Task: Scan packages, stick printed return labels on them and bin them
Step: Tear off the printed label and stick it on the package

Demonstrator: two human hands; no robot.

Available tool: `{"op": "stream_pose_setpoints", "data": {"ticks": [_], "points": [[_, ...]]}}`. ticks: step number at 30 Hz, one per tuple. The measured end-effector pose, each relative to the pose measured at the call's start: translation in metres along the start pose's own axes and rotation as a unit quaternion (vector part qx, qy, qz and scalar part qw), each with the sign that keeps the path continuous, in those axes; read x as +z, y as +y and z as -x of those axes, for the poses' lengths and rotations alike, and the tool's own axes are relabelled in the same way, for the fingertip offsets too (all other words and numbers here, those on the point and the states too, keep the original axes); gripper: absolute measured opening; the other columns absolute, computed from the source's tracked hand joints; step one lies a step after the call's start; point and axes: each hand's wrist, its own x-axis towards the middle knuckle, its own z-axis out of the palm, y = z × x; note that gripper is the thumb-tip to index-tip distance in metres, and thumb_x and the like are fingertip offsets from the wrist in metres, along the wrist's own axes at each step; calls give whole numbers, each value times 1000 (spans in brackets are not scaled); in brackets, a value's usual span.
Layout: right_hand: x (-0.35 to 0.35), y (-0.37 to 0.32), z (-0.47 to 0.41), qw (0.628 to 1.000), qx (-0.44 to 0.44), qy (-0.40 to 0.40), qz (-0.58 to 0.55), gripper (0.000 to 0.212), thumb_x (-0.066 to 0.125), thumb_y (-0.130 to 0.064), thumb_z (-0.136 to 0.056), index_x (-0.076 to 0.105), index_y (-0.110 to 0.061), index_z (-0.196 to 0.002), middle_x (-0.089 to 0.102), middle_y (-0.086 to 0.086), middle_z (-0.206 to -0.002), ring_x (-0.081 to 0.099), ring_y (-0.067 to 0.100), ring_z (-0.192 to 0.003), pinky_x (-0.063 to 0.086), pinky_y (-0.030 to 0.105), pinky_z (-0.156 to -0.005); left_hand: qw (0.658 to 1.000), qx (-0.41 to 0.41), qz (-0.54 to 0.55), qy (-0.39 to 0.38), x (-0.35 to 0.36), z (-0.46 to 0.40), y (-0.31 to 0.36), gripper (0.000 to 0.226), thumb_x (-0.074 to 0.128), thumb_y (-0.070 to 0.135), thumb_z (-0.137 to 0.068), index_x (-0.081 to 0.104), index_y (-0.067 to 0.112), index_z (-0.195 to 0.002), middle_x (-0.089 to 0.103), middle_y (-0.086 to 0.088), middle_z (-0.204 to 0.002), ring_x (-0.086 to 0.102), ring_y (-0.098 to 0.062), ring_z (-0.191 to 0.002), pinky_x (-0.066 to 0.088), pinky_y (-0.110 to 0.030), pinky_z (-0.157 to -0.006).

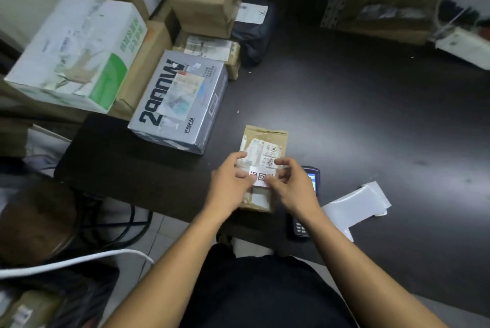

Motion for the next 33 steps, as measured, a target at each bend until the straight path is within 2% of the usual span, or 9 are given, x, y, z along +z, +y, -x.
{"op": "stream_pose_setpoints", "data": {"ticks": [2, 5, 9, 13, 17, 21, 26, 29, 33], "points": [[9, -3, 0, 996, -17, 4, 88, 32, 70, -17, -89, 54, -20, -117, 60, -9, -80, 58, 4, -71, 43, 14, -64, 995, 17, -98, -2, -6, 1, -4, 54, 75, 21, -85, 53, 32, -134, 70, 11, -80, 65, -13, -85, 46, -20, -66], [18, -7, 0, 978, -45, -1, 204, 38, 63, -17, -92, 50, -16, -128, 67, 3, -98, 63, 20, -89, 40, 25, -69, 976, 67, -205, -19, -12, -1, -7, 59, 70, 26, -89, 43, 32, -141, 72, -2, -98, 67, -25, -94, 52, -34, -76], [18, -10, 0, 949, -54, 11, 311, 47, 63, -24, -91, 43, -15, -133, 56, 10, -122, 58, 30, -106, 46, 37, -77, 967, 92, -237, -35, -20, -8, -10, 58, 63, 24, -90, 39, 31, -142, 67, -6, -107, 62, -32, -99, 53, -43, -82], [5, -5, 3, 961, -24, 82, 261, 46, 56, -27, -95, 42, -16, -137, 52, 7, -126, 56, 27, -110, 43, 36, -83, 967, 124, -222, -13, -20, -13, -14, 62, 64, 33, -90, 36, 31, -145, 46, 1, -127, 43, -20, -122, 45, -35, -90], [7, 5, 3, 984, 15, 25, 177, 68, 62, -34, -93, 25, -18, -149, 49, 4, -130, 54, 19, -110, 45, 29, -88, 970, 109, -211, -54, -11, -18, -15, 85, 73, 43, -83, 22, 41, -151, 27, -1, -147, 32, -21, -135, 41, -39, -101], [13, 8, 7, 991, 62, 25, 117, 61, 46, -29, -101, 14, -27, -152, 59, 0, -127, 63, 23, -109, 51, 46, -97, 988, 66, -97, -99, -14, -21, -24, 80, 68, 27, -89, 22, 44, -152, 43, 1, -145, 48, -20, -129, 37, -24, -93], [24, 6, 22, 994, 37, 13, 106, 70, 53, -27, -97, 13, -37, -153, 55, -1, -141, 59, 22, -118, 45, 38, -103, 986, 72, -50, -141, -20, -21, -32, 80, 61, 19, -95, 15, 46, -155, 52, 5, -145, 53, -8, -120, 35, -6, -81], [34, 2, 21, 991, 27, 81, 100, 72, 62, -33, -94, 20, -32, -151, 55, -1, -140, 59, 20, -118, 47, 38, -100, 985, 89, -44, -141, -22, -19, -37, 85, 62, 14, -93, 12, 48, -154, 51, 3, -144, 48, -3, -113, 32, 5, -72], [42, -1, 24, 990, 21, 118, 71, 56, 50, -24, -99, 26, -32, -148, 65, 1, -121, 65, 24, -103, 50, 45, -94, 986, 109, -43, -116, -33, -7, -48, 88, 66, 17, -93, 11, 46, -155, 49, 0, -137, 42, -1, -110, 31, -4, -81]]}}
